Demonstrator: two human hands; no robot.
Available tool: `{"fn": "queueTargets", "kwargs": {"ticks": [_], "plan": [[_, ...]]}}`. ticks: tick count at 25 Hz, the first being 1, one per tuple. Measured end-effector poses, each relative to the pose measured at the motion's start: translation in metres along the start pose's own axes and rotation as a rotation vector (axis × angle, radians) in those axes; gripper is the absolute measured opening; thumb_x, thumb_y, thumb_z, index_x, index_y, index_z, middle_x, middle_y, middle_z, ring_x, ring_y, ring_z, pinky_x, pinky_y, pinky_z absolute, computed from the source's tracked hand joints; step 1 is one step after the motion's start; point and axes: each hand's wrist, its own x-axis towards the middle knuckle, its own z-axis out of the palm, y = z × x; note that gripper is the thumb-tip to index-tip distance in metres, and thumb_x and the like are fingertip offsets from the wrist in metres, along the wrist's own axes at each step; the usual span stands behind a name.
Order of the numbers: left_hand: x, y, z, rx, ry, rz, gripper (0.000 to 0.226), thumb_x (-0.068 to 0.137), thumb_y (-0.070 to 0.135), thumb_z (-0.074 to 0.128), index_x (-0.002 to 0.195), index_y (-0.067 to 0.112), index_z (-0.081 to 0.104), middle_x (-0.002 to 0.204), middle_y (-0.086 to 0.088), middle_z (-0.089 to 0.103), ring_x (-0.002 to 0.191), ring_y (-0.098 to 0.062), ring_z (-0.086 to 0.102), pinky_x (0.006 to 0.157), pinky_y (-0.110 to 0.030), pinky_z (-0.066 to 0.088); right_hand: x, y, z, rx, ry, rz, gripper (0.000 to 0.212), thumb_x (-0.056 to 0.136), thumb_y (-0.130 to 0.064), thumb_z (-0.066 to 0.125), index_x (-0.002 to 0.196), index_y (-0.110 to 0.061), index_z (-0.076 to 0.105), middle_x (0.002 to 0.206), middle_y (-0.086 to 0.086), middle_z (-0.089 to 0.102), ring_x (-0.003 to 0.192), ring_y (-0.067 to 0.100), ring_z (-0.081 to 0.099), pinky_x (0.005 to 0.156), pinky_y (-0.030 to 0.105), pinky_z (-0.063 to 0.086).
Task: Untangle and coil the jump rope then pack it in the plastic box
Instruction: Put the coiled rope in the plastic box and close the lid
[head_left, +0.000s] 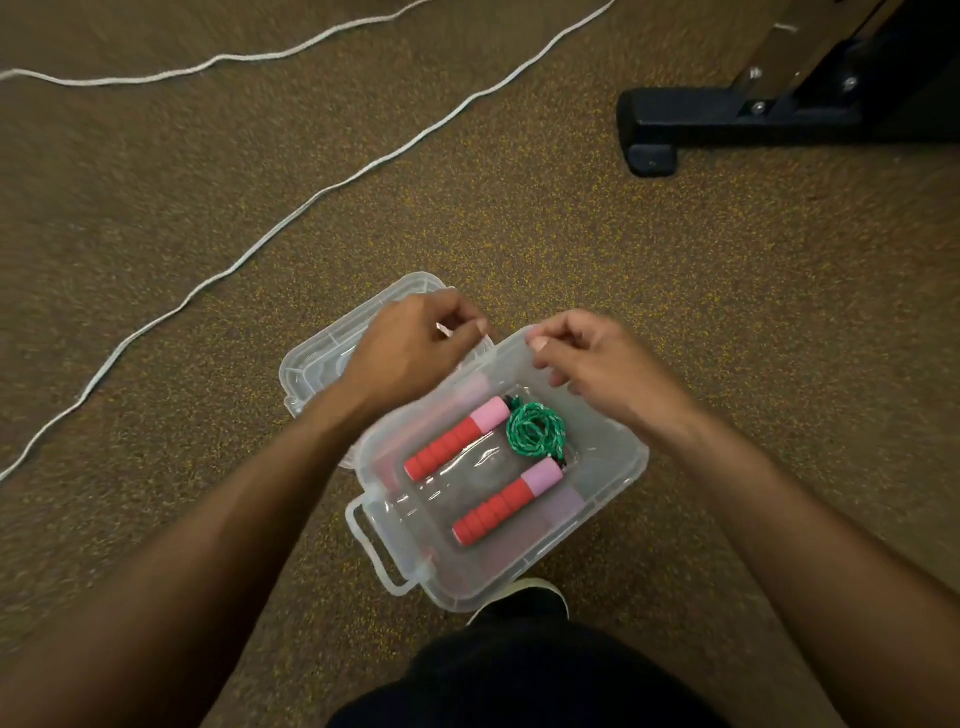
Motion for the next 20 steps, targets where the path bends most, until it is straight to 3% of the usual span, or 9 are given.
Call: {"fn": "queueTargets", "kwargs": {"ticks": [5, 9, 13, 15, 17, 20], "plan": [[0.062, -0.073, -0.014, 0.077, 0.053, -0.201, 0.019, 0.093, 0.036, 0.061, 0.102, 0.021, 0.07, 0.1, 0.0, 0.073, 0.093, -0.02, 0.067, 0.079, -0.034, 0.051, 0.083, -0.022, -0.004, -0.492, -0.039, -0.125, 0.016, 0.095, -0.034, 0.063, 0.101, -0.022, 0.071, 0.093, -0.01, 0.067, 0.089, 0.013, 0.062, 0.075, 0.027, 0.042], [0.094, -0.119, 0.003, 0.047, 0.05, -0.341, 0.021, 0.091, 0.04, 0.062, 0.102, 0.023, 0.068, 0.101, -0.002, 0.072, 0.091, -0.021, 0.066, 0.077, -0.033, 0.05, 0.145, -0.001, 0.017, -0.588, -0.268, 0.017, 0.025, 0.096, -0.035, 0.062, 0.107, -0.015, 0.073, 0.111, 0.005, 0.072, 0.096, 0.018, 0.062, 0.083, 0.028, 0.044], [0.109, -0.137, 0.018, 0.18, 0.014, -0.419, 0.037, 0.089, 0.042, 0.061, 0.121, 0.025, 0.064, 0.116, -0.007, 0.072, 0.1, -0.026, 0.066, 0.09, -0.042, 0.054, 0.179, 0.015, 0.026, -0.69, -0.473, 0.192, 0.044, 0.086, -0.046, 0.062, 0.109, -0.011, 0.075, 0.103, 0.004, 0.077, 0.097, 0.022, 0.071, 0.095, 0.041, 0.054], [0.113, -0.142, 0.022, 0.286, 0.001, -0.434, 0.042, 0.091, 0.04, 0.057, 0.129, 0.023, 0.059, 0.125, -0.01, 0.068, 0.109, -0.031, 0.063, 0.093, -0.048, 0.052, 0.188, 0.021, 0.032, -0.742, -0.525, 0.222, 0.044, 0.085, -0.048, 0.062, 0.11, -0.014, 0.075, 0.103, 0.003, 0.077, 0.097, 0.023, 0.072, 0.096, 0.045, 0.055], [0.115, -0.144, 0.027, 0.444, -0.021, -0.477, 0.041, 0.096, 0.036, 0.05, 0.135, 0.023, 0.052, 0.132, -0.015, 0.061, 0.122, -0.036, 0.054, 0.101, -0.054, 0.045, 0.194, 0.025, 0.037, -0.821, -0.564, 0.197, 0.035, 0.094, -0.043, 0.062, 0.111, -0.014, 0.073, 0.107, 0.003, 0.075, 0.101, 0.024, 0.07, 0.094, 0.041, 0.053], [0.116, -0.147, 0.031, 0.482, -0.031, -0.567, 0.038, 0.1, 0.034, 0.043, 0.136, 0.023, 0.048, 0.138, -0.017, 0.054, 0.132, -0.04, 0.044, 0.107, -0.061, 0.034, 0.201, 0.028, 0.049, -0.941, -0.575, 0.14, 0.034, 0.095, -0.036, 0.062, 0.108, -0.006, 0.071, 0.105, 0.008, 0.074, 0.102, 0.029, 0.07, 0.081, 0.038, 0.052]]}}
